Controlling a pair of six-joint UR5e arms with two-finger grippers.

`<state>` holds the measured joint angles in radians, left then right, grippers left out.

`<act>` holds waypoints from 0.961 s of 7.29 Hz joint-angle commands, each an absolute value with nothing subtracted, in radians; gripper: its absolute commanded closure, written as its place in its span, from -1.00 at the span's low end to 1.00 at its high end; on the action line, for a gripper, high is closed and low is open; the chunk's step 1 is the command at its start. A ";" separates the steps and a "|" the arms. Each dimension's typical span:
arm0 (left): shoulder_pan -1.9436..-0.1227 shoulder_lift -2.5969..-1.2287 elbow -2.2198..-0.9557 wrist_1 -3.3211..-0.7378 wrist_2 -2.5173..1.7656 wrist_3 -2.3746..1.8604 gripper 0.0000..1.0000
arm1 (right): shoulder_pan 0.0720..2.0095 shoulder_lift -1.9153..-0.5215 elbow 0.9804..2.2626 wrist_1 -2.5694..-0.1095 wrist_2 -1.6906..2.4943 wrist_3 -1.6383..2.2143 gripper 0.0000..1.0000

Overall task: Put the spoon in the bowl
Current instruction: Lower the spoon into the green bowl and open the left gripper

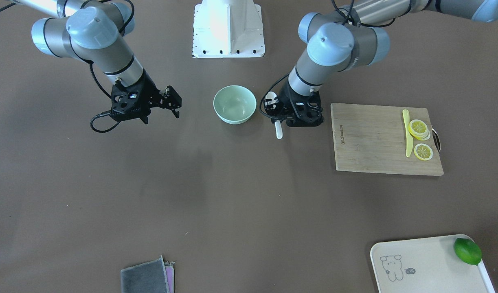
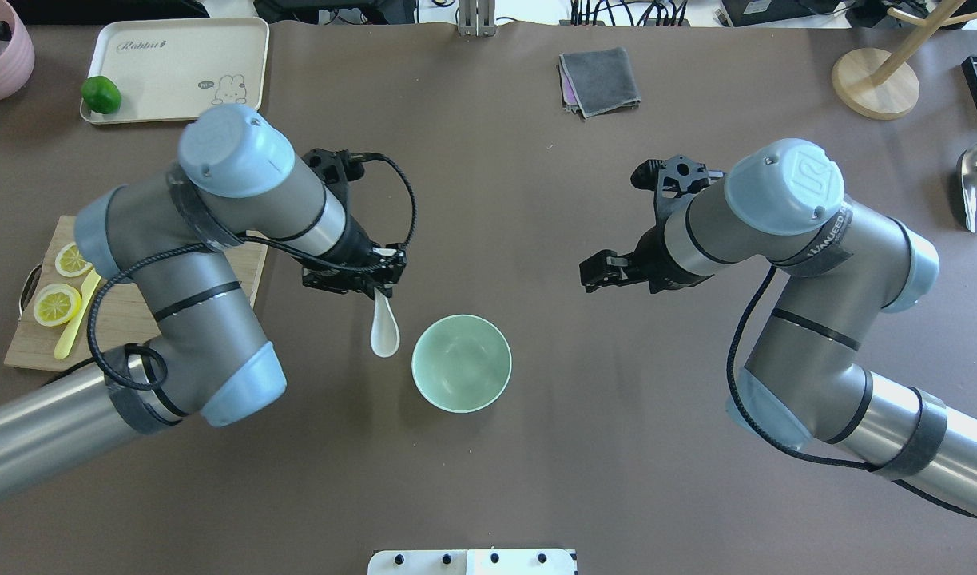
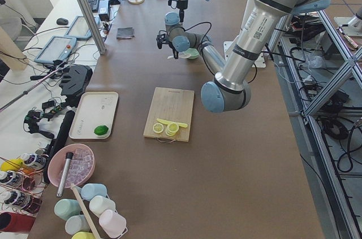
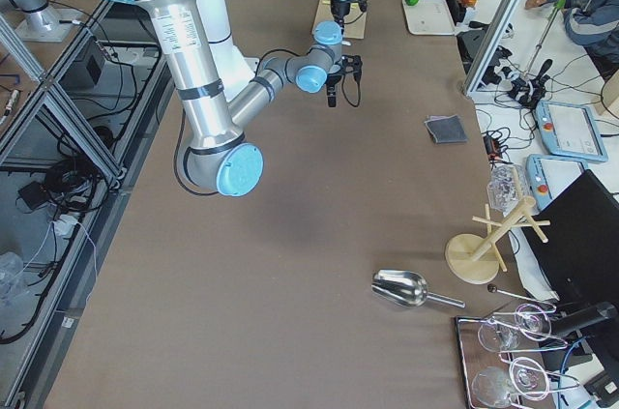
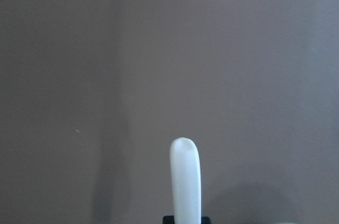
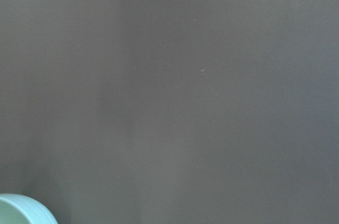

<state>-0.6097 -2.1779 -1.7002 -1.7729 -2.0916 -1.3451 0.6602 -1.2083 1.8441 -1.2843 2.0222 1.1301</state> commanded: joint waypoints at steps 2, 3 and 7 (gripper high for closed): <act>-0.503 -2.262 -1.689 -1.773 -2.019 -1.436 -0.70 | 0.683 -1.230 1.862 -1.281 2.037 1.108 -1.00; -0.500 -2.254 -1.689 -1.775 -1.963 -1.436 -0.97 | 0.684 -1.247 1.873 -1.281 2.039 1.108 -1.00; -0.668 -2.057 -1.764 -1.769 -2.049 -1.141 -0.97 | 0.848 -1.366 1.885 -1.292 2.129 0.919 -1.00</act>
